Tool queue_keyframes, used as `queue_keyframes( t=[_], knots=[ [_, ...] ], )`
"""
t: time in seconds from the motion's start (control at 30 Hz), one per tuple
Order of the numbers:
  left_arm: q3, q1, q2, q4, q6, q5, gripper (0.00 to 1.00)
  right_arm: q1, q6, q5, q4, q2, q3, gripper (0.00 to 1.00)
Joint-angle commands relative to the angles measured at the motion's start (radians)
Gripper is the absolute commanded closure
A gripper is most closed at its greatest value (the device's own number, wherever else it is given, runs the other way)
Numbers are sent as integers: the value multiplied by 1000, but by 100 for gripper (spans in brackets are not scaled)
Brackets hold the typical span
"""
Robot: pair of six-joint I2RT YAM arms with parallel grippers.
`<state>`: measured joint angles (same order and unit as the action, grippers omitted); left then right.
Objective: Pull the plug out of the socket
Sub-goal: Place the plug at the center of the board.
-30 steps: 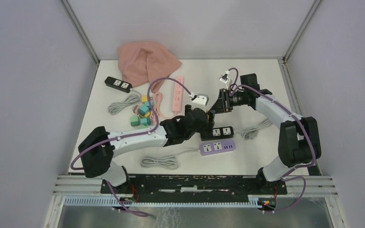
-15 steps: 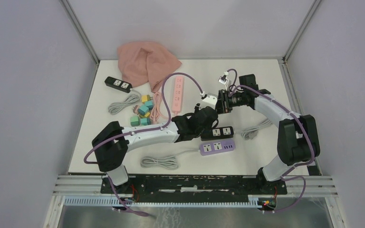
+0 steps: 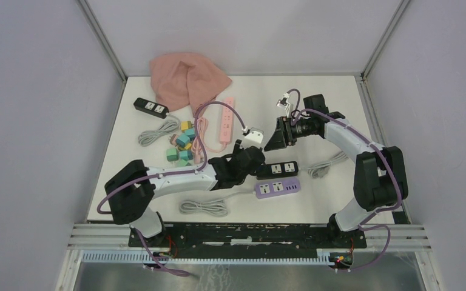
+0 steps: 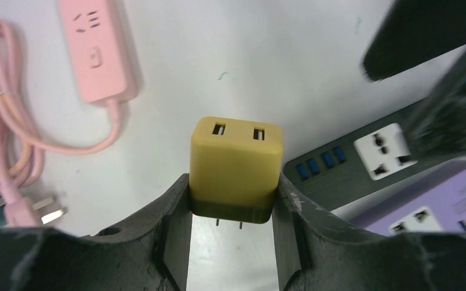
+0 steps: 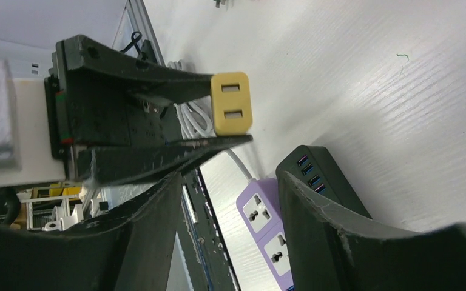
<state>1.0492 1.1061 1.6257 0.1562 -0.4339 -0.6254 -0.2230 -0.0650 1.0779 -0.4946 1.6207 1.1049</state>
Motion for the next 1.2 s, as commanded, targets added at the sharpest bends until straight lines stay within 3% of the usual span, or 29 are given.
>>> queue_keyframes(
  t=[0.0, 0.23, 0.5, 0.93, 1.17],
  knots=[
    [-115, -3, -130, -105, -35, -155, 97, -6, 59, 17, -16, -39, 38, 35],
    [-340, -40, -270, -194, -72, -332, 97, -6, 71, 6, -28, -37, 41, 34],
    [-484, -195, -328, -254, -156, -289, 97, -5, 80, -1, -35, -35, 43, 34],
    [-480, -382, -288, -174, -292, -170, 95, -6, 89, -7, -46, -32, 46, 34],
    [-462, -434, -265, -105, -364, -162, 85, -5, 94, -5, -50, -36, 49, 34]
  ],
)
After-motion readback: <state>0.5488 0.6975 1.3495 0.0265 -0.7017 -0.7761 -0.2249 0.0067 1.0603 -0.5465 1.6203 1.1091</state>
